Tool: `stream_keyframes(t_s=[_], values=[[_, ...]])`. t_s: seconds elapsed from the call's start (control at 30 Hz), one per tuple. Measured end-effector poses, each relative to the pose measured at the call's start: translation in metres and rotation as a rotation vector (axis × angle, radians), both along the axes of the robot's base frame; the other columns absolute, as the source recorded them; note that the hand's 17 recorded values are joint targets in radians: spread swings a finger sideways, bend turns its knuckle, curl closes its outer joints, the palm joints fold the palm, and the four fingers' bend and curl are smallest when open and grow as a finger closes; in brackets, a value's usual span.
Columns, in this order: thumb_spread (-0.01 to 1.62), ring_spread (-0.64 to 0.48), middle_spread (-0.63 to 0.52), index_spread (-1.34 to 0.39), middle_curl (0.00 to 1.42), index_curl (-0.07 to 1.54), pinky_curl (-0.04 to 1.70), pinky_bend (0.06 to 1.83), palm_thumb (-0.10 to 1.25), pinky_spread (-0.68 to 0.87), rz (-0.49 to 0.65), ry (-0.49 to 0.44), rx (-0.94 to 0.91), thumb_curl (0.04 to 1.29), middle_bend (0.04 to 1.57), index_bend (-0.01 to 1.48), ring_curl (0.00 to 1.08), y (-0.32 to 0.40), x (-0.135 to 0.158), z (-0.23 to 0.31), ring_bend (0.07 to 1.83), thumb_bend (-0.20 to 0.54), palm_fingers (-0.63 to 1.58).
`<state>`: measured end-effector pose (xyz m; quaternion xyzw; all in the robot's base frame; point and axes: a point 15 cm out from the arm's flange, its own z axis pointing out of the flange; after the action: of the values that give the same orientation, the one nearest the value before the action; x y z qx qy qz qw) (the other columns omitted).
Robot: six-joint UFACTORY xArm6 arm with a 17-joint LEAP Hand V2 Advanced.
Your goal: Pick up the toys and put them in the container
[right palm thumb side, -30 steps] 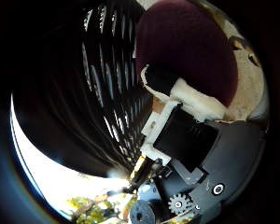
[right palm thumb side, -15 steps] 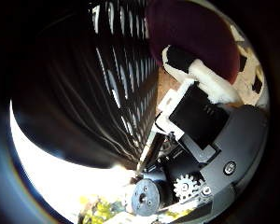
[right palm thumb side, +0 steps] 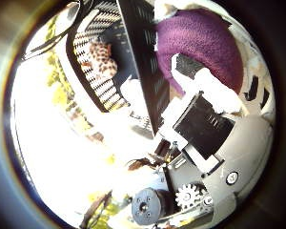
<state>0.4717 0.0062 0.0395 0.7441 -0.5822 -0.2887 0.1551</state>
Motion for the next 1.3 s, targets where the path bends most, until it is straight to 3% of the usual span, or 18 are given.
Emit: stream_keyframes(t_s=[0.37, 0.67, 0.93, 1.17, 1.23, 1.3], values=[[1.16, -0.08, -0.13, -0.94, 0.98, 1.12, 0.84, 1.61, 1.02, 0.15, 0.079, -0.080, 0.054, 0.87, 1.36, 0.55, 0.77, 0.002, -0.013, 0.141, 1.59, -0.008, 0.79], [1.17, -0.08, -0.13, -0.96, 0.97, 1.28, 0.85, 1.62, 0.98, 0.14, 0.312, -0.175, 0.062, 0.90, 1.38, 0.48, 0.76, 0.109, -0.044, 0.207, 1.60, -0.019, 0.78], [1.17, -0.10, -0.13, -0.97, 0.97, 1.40, 0.87, 1.60, 0.84, 0.13, 0.427, -0.146, 0.004, 0.88, 1.39, 0.49, 0.77, 0.207, -0.071, 0.170, 1.60, -0.024, 0.71], [1.18, -0.06, -0.13, -0.94, 0.95, 1.42, 0.89, 1.49, 0.86, 0.15, 0.413, -0.171, -0.042, 0.77, 1.33, 0.46, 0.76, 0.259, -0.047, 0.094, 1.61, -0.021, 0.57], [1.17, 0.00, -0.12, -0.91, 0.89, 1.38, 0.88, 1.42, 0.84, 0.18, 0.411, -0.181, -0.047, 0.74, 1.21, 0.42, 0.71, 0.266, -0.044, 0.079, 1.51, -0.030, 0.42], [1.16, 0.06, -0.09, -0.84, 0.78, 1.29, 0.87, 1.30, 0.84, 0.22, 0.424, -0.164, -0.059, 0.71, 0.90, 0.33, 0.68, 0.264, -0.047, 0.067, 1.32, -0.031, -0.11]])
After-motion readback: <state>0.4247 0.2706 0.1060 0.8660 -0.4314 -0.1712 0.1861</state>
